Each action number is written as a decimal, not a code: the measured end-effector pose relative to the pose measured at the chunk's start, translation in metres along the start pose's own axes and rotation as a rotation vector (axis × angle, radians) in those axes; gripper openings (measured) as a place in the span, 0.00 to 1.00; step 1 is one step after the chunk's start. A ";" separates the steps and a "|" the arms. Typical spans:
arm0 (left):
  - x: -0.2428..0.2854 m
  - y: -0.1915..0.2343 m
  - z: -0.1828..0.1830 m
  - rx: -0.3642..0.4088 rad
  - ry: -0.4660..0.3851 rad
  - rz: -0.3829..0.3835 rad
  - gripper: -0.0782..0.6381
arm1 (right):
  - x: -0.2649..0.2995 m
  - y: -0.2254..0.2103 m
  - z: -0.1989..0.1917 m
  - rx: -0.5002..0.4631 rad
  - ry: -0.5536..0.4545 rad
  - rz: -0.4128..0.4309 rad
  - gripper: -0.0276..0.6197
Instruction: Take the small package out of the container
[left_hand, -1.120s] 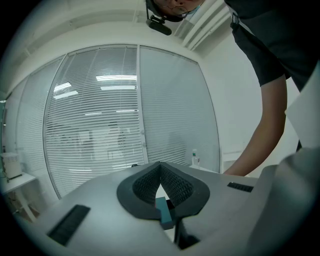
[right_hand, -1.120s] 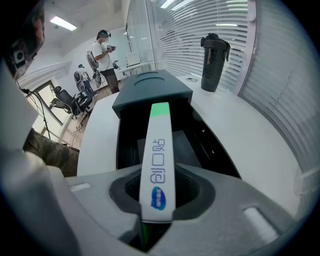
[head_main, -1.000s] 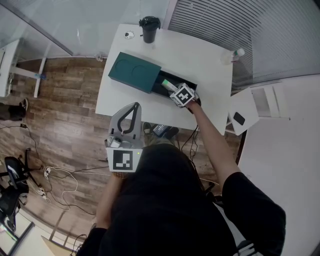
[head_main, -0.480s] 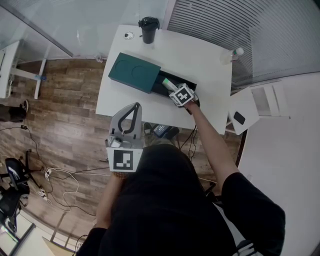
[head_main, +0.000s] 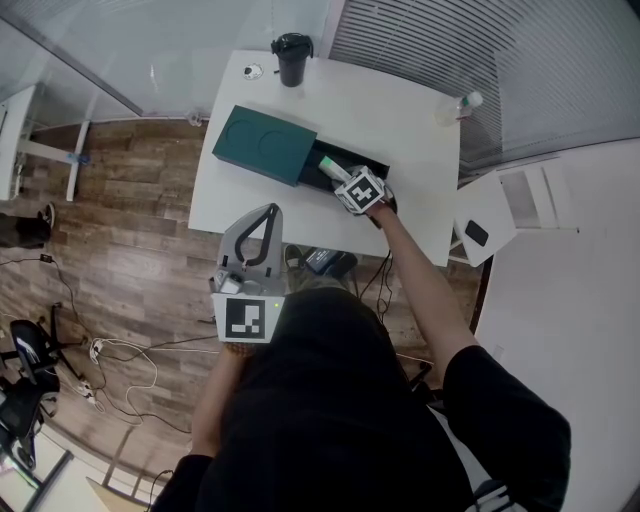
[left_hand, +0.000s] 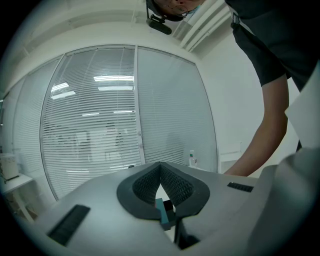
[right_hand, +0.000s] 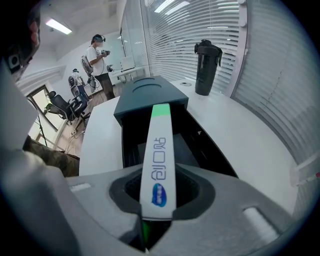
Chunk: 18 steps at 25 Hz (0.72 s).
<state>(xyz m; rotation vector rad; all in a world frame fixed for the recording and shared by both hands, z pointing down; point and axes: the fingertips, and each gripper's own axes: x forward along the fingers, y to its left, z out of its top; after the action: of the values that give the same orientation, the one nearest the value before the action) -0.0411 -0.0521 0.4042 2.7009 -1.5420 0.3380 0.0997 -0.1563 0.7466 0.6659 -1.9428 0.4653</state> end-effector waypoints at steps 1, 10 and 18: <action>0.000 -0.001 0.001 0.001 -0.006 -0.002 0.11 | -0.001 0.000 0.000 0.000 -0.002 0.001 0.18; 0.004 -0.006 0.002 -0.008 -0.012 -0.013 0.11 | -0.008 -0.003 0.003 -0.007 -0.030 -0.018 0.18; 0.014 -0.011 0.004 0.000 -0.013 -0.039 0.11 | -0.026 -0.007 0.017 -0.010 -0.075 -0.025 0.18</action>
<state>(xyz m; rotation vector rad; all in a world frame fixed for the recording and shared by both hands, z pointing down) -0.0241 -0.0588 0.4036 2.7343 -1.4901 0.3208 0.1012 -0.1653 0.7163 0.7090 -2.0041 0.4202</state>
